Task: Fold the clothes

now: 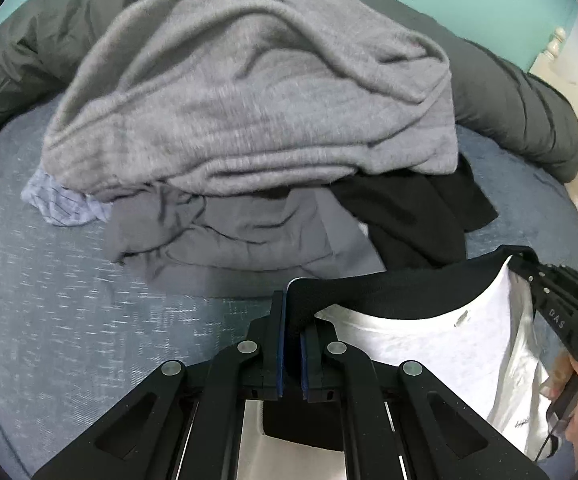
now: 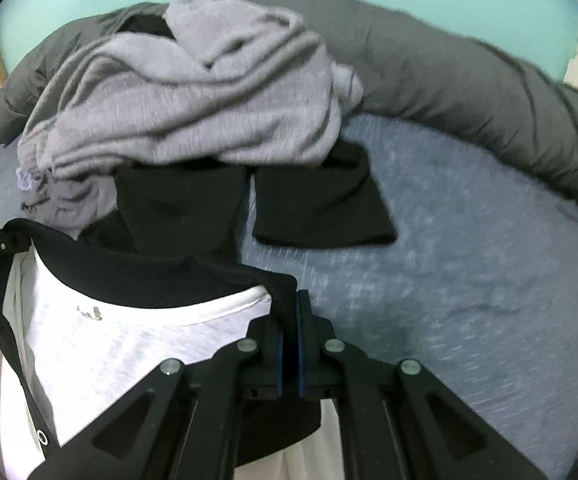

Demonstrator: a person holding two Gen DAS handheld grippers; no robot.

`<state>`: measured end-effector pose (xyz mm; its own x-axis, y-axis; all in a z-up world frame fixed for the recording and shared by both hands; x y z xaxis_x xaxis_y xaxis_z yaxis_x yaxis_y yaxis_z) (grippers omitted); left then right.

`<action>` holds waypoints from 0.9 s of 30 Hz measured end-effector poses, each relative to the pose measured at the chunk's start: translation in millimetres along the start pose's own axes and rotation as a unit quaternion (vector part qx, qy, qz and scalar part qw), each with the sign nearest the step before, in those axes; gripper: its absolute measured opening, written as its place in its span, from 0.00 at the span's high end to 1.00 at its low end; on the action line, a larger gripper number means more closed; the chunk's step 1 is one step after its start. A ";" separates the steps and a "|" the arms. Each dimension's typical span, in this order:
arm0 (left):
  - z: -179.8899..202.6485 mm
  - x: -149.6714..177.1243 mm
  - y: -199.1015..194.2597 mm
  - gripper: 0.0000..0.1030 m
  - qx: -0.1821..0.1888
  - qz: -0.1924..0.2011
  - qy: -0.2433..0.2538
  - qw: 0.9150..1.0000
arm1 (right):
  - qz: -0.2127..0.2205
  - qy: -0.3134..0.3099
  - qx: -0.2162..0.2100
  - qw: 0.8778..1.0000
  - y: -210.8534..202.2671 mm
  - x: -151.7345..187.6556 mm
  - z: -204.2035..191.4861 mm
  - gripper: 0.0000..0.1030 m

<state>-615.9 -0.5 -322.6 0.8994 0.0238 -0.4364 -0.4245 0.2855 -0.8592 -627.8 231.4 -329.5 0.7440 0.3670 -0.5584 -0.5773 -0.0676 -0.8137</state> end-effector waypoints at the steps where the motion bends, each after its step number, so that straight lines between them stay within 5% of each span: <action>1: -2.0 2.3 5.9 0.95 0.001 -0.002 -0.003 1.000 | -0.002 0.001 -0.004 1.000 4.7 3.6 -1.1 0.96; 9: -7.4 12.2 19.5 0.93 0.010 0.005 -0.012 1.000 | 0.018 0.020 -0.035 0.999 10.5 12.7 -1.0 0.89; 12: -9.3 8.5 5.7 0.82 0.022 0.014 -0.023 0.999 | 0.037 0.027 -0.060 0.997 -5.5 12.9 5.5 0.50; 13: -9.8 7.5 -0.1 0.73 0.026 0.016 -0.026 0.999 | 0.045 0.032 -0.067 0.996 -12.4 13.5 8.3 0.47; 16: -12.1 3.9 -15.9 0.50 0.037 0.018 -0.037 0.998 | 0.056 0.043 -0.079 0.994 -29.2 13.0 12.1 0.45; 21: -24.4 3.7 -43.3 0.42 0.054 0.023 -0.047 0.997 | 0.096 0.053 -0.082 0.991 -70.0 14.6 23.5 0.44; 23: -29.4 8.1 -43.9 0.30 0.049 0.007 -0.053 0.997 | 0.091 0.068 -0.086 0.990 -77.9 21.3 31.4 0.43; 27: -32.6 15.2 -33.9 0.29 0.035 -0.019 -0.063 0.997 | 0.078 0.068 -0.083 0.991 -86.8 35.8 40.4 0.43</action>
<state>-591.2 -41.1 -308.8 0.9222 0.1314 -0.3636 -0.3862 0.3552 -0.8513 -564.6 287.9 -272.3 0.6955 0.2119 -0.6865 -0.6334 -0.2701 -0.7251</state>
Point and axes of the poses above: each gripper's, at about its wrist camera, not at the fingertips, and y roughly the way its jaws point, z to its right, x to its underside, the point moved 2 cm from there along y, roughly the way its jaws point, and after that the axes turned 11 degrees about -y, right-handed, at the moved point
